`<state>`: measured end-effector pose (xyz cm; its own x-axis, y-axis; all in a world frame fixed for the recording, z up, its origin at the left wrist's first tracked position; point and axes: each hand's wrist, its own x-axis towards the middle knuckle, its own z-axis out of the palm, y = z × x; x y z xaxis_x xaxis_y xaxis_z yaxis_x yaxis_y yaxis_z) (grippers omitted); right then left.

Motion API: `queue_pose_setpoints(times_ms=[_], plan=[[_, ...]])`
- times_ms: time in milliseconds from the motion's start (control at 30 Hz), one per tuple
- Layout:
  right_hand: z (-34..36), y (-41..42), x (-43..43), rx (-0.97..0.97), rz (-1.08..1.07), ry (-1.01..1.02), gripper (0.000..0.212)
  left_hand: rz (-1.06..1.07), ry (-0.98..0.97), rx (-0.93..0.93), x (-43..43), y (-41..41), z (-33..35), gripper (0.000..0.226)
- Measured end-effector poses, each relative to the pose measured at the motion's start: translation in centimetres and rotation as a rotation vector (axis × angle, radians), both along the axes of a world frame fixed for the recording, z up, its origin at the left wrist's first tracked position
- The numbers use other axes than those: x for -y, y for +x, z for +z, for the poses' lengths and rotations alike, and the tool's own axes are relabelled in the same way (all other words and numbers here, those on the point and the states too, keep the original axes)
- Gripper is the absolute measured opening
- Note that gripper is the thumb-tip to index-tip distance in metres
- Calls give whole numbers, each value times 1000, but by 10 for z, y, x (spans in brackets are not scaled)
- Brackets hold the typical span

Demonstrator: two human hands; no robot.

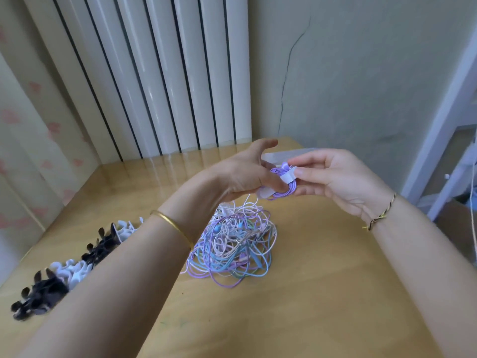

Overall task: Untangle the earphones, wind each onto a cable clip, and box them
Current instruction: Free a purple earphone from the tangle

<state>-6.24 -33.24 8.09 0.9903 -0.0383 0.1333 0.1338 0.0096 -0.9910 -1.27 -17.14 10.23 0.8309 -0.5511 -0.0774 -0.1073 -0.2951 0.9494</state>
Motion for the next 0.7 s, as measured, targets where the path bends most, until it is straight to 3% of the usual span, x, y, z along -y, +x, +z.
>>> queue_pose_setpoints(times_ms=[133, 200, 267, 367, 533, 600, 700], plan=[[7, 33, 24, 9, -148, 72, 13, 30, -45, -12, 14, 38, 7, 69], [9, 52, 34, 49, -273, 65, 16, 171, 49, 146, 16, 64, 3, 41], [9, 72, 41, 80, -344, 47, 15, 272, 262, 332, 18, 86, -8, 21], [8, 105, 45, 97, -409, -59, 12, 221, 442, 390, 24, 104, -27, 23], [-2, 158, 41, -45, -447, -355, 21, 193, 487, 392, 29, 113, -37, 15], [-7, 173, 37, -143, -402, -552, 12, 190, 474, 340, 28, 115, -42, 16], [-18, 187, 31, -315, -224, -711, 16, 185, 461, 291, 25, 115, -49, 16]])
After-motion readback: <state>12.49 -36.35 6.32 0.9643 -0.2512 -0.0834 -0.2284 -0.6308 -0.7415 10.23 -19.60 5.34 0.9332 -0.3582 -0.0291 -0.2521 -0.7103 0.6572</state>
